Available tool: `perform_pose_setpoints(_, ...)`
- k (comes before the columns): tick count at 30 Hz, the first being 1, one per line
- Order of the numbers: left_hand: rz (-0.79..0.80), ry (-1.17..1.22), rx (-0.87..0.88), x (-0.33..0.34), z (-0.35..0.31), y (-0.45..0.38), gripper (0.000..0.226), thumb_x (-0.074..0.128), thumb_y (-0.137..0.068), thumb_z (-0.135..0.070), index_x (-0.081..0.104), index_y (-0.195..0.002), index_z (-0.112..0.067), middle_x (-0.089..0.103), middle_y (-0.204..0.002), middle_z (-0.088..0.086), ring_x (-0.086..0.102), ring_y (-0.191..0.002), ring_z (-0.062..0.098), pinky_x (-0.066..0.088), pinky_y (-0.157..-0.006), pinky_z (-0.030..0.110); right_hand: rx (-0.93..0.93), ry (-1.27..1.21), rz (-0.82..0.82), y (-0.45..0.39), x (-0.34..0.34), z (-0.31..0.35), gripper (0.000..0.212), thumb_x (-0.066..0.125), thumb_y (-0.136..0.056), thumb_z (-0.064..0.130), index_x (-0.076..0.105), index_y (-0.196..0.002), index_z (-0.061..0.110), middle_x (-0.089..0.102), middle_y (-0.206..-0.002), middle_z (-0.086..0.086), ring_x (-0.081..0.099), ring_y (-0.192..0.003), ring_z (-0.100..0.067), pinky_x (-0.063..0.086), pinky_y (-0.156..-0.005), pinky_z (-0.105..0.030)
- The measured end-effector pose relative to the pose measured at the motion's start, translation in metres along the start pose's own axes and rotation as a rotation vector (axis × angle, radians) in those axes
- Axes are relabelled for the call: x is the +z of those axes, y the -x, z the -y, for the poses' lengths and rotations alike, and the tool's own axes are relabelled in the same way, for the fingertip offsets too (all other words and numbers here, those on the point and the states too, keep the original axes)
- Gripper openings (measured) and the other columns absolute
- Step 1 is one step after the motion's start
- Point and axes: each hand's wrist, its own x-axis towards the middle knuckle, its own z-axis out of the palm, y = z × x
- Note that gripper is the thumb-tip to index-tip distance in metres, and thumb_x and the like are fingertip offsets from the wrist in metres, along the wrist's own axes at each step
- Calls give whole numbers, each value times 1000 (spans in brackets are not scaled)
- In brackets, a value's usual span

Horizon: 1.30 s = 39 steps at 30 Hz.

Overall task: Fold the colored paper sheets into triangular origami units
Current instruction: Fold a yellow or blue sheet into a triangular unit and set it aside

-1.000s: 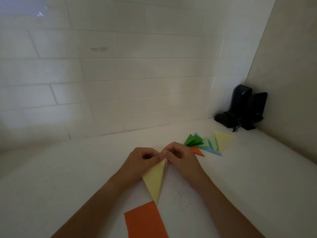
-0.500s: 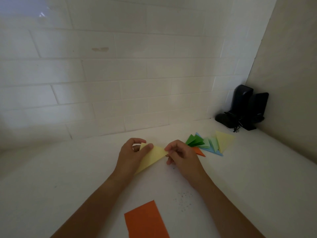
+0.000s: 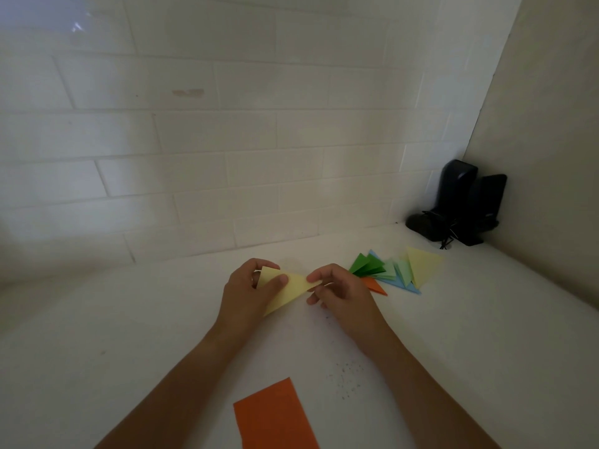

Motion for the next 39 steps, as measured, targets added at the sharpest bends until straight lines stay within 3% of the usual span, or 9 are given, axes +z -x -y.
perform_pose_setpoints(3, -4, -7, 17, 1, -2, 1, 12, 81, -88, -26, 70, -94, -27, 71, -95, -7, 66, -86, 18, 48, -69, 31, -14, -8, -11, -1, 0, 1, 24, 56, -99, 0, 70, -101, 20, 74, -88, -2, 74, -84, -18, 53, -73, -33)
perform_pose_setpoints(16, -13, 1, 53, 2, -7, 3, 13, 82, -87, -25, 70, -91, -29, 71, -87, -5, 64, -77, 15, 46, -65, 28, -25, -60, -32, -3, 0, -1, 18, 58, -100, 0, 70, -100, 13, 75, -86, -4, 73, -79, -19, 52, -68, -25)
perform_pose_setpoints(21, 16, -3, 89, 3, -12, 6, 13, 81, -88, -24, 70, -95, -28, 69, -89, -21, 62, -74, -2, 46, -60, 13, 2, -81, -64, -3, 1, -2, 16, 60, -100, 3, 63, -108, 16, 75, -89, -8, 74, -78, -23, 53, -69, -24)
perform_pose_setpoints(23, 28, -11, 118, 4, -12, 7, 13, 80, -89, -23, 70, -96, -27, 68, -90, -23, 60, -73, -2, 44, -61, 11, 9, -84, -94, -2, 1, -2, 17, 61, -99, 4, 62, -110, 18, 73, -92, -6, 74, -78, -22, 55, -69, -26)
perform_pose_setpoints(26, 46, -9, 130, 4, -11, 7, 12, 78, -90, -20, 70, -96, -27, 68, -91, -20, 56, -71, 1, 42, -63, 13, 5, -49, -120, -1, 1, -1, 15, 63, -98, 5, 61, -105, 19, 67, -99, 3, 73, -75, -20, 55, -68, -26)
perform_pose_setpoints(30, 94, 11, 104, 3, -11, 8, 14, 71, -94, -14, 72, -99, -27, 71, -96, -16, 66, -81, 2, 49, -66, 15, -28, 20, -90, 0, 1, 1, 25, 57, -96, -4, 62, -105, 19, 64, -107, 6, 73, -77, -17, 52, -69, -21)
perform_pose_setpoints(34, 143, 92, 60, 2, -12, 8, 20, 64, -97, -6, 76, -95, -22, 74, -96, -6, 76, -75, 21, 55, -66, 25, -49, 53, -61, 2, 0, 4, 38, 54, -93, -7, 61, -111, 25, 61, -111, 4, 74, -77, -17, 54, -71, -22)
perform_pose_setpoints(37, 151, 33, 35, 4, -10, 6, 23, 64, -96, -9, 78, -92, -27, 75, -96, -11, 75, -86, 21, 58, -78, 37, -48, 54, -49, 3, 1, 6, 37, 52, -94, -8, 63, -109, 23, 62, -108, 5, 73, -74, -12, 48, -64, -19)
perform_pose_setpoints(39, 146, -4, 33, 4, -7, 5, 24, 65, -94, -10, 79, -91, -29, 74, -96, -16, 71, -95, 13, 56, -86, 36, -30, 62, -43, 4, 2, 7, 32, 51, -95, -8, 65, -106, 19, 68, -100, 1, 67, -65, -3, 42, -57, -15)
